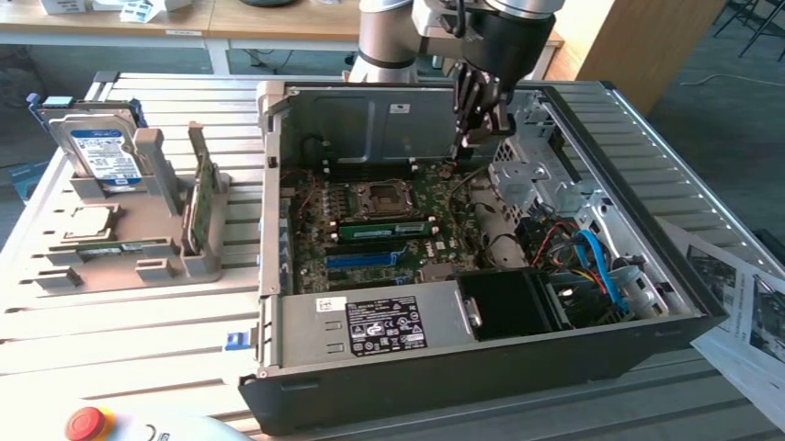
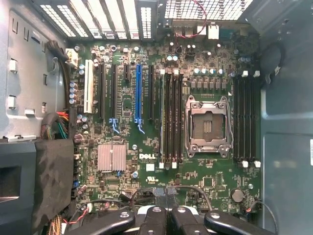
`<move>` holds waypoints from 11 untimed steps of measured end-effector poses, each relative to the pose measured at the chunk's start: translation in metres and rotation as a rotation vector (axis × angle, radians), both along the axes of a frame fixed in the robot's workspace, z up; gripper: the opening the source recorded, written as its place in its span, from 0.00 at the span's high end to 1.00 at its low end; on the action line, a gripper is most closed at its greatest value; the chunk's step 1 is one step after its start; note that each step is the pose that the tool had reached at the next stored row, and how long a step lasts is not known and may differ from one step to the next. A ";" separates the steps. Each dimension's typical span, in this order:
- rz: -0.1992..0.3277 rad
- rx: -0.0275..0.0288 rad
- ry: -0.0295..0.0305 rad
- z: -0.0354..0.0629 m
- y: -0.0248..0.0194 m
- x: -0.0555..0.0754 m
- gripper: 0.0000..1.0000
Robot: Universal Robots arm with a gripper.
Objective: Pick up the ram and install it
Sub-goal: 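Press down the ram until it locks into place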
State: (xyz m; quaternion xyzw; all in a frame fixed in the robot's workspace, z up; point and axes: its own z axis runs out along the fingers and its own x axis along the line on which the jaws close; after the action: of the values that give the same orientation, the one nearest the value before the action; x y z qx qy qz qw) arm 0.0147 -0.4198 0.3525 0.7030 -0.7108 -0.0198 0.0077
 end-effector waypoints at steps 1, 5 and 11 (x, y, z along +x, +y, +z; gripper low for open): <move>0.000 -0.0001 0.0000 -0.0007 0.0000 0.000 0.89; 0.000 -0.0003 0.0001 -0.0036 0.0000 0.000 0.89; 0.000 -0.0003 0.0001 -0.0065 0.0001 0.000 0.89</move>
State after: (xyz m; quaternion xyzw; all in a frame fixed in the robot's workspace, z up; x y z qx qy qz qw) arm 0.0147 -0.4197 0.3460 0.7030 -0.7108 -0.0197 0.0078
